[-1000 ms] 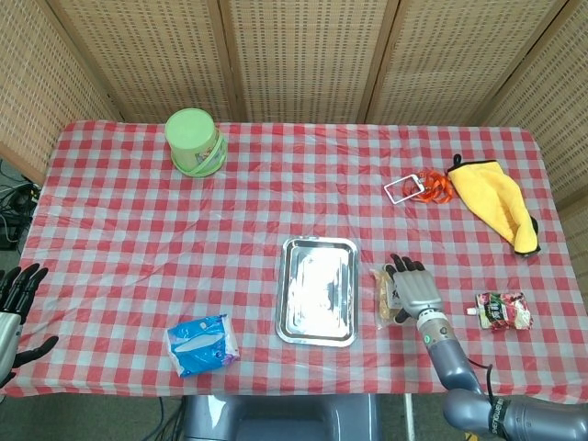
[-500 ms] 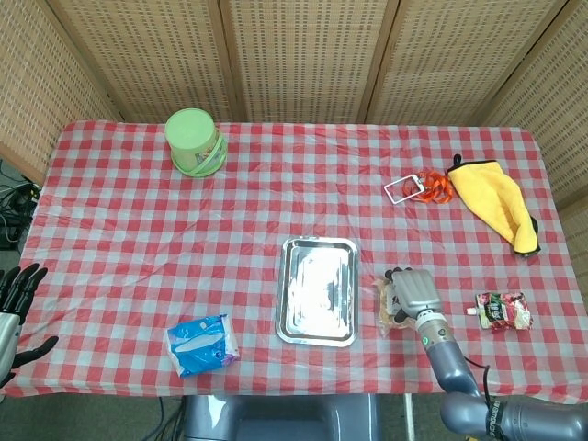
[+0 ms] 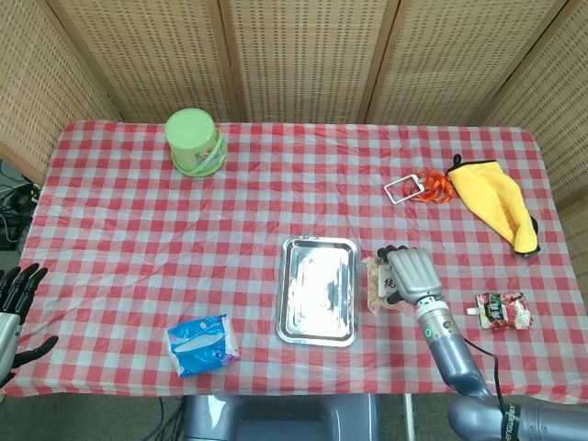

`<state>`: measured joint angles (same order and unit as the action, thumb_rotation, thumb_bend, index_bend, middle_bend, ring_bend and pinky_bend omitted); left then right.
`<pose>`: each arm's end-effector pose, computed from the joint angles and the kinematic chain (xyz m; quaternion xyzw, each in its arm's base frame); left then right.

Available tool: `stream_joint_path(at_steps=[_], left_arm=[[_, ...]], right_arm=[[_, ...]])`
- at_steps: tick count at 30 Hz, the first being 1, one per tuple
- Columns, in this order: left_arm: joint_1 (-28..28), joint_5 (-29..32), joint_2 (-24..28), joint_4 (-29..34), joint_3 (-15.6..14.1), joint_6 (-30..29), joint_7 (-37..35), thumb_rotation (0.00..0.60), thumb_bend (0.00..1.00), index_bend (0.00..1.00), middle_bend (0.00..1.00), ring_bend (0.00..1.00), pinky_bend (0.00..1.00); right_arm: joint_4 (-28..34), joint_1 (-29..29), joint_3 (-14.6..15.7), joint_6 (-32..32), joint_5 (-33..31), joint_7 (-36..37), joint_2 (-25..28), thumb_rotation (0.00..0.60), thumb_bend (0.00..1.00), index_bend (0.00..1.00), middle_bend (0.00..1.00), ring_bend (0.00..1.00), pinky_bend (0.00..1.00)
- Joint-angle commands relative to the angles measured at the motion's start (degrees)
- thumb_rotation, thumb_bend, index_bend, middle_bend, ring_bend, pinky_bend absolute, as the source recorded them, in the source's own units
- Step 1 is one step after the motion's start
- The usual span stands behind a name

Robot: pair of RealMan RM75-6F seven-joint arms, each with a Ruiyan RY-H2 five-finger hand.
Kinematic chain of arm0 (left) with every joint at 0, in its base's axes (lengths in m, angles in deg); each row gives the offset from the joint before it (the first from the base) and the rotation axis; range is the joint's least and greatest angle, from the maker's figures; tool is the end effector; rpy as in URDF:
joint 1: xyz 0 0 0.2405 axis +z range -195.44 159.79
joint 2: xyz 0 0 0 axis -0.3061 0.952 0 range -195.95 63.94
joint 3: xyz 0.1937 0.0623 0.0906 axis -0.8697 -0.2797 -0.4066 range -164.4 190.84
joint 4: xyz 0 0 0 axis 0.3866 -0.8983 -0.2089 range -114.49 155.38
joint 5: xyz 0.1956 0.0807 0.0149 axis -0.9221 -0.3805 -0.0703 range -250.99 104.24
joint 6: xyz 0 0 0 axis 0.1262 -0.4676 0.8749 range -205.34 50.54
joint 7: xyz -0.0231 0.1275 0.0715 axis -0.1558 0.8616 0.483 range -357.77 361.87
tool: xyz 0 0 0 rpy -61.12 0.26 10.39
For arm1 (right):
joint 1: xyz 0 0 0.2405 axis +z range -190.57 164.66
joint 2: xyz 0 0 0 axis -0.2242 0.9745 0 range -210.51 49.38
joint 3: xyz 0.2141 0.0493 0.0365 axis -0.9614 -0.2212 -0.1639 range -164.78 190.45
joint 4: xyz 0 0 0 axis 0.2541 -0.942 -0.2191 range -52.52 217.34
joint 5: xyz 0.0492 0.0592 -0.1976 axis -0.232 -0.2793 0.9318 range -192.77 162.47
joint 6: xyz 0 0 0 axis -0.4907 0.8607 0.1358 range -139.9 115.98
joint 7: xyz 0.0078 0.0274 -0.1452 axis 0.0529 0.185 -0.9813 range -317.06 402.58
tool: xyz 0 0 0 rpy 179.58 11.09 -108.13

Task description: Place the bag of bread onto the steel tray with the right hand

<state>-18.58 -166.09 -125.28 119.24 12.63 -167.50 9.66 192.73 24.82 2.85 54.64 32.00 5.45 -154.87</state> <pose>-0.2630 0.1492 0.1538 -0.6277 -0.3442 -0.3675 0.5937 -0.1300 -0.2875 0.0442 0.7006 -0.4145 0.3109 0.4906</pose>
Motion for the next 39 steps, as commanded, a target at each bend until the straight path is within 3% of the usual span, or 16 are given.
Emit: stream_joint_path(at_steps=[1,10,17,27,36,39], left_arm=[[0.0,0.1,0.1,0.0,0.1,0.1,-0.1,0.600,0.07,0.00,0.00,0.00,0.00],[-0.4,0.8,0.3,-0.5,0.0,1.0,-1.1,0.600,0.07,0.00,0.00,0.00,0.00],[-0.5,1.2,0.7,-0.4,0.1,1.2,-2.5,0.600,0.07,0.00,0.00,0.00,0.00],[-0.7,1.2,1.1,-0.5,-0.1,1.8,-3.8,0.600,0.07,0.00,0.00,0.00,0.00],[-0.8,1.3,1.1,-0.6,-0.2,2.2,-3.8,0.600,0.07,0.00,0.00,0.00,0.00],[-0.8,1.2,1.1,-0.5,-0.3,2.2,-3.6,0.600,0.07,0.00,0.00,0.00,0.00]], right_arm=[[1.9,1.2,-1.4,0.7,0.4,-0.7,0.6,0.600,0.14,0.62,0.54,0.53,0.53],[3.7,7.4,-4.7,0.5,-4.0,-6.1,-2.6,0.600,0.14,0.62,0.54,0.53,0.53],[2.5,13.4,-6.8,1.1,-7.9,-9.8,-8.4,0.600,0.14,0.62,0.54,0.53,0.53],[-1.8,17.5,-5.5,2.7,-12.0,-13.8,-13.8,0.600,0.14,0.61,0.53,0.53,0.53],[-2.8,17.6,-4.5,3.9,-13.9,-14.0,-13.3,0.600,0.14,0.60,0.52,0.52,0.53],[-2.5,17.3,-3.9,3.5,-14.6,-13.7,-12.7,0.600,0.14,0.54,0.46,0.47,0.45]])
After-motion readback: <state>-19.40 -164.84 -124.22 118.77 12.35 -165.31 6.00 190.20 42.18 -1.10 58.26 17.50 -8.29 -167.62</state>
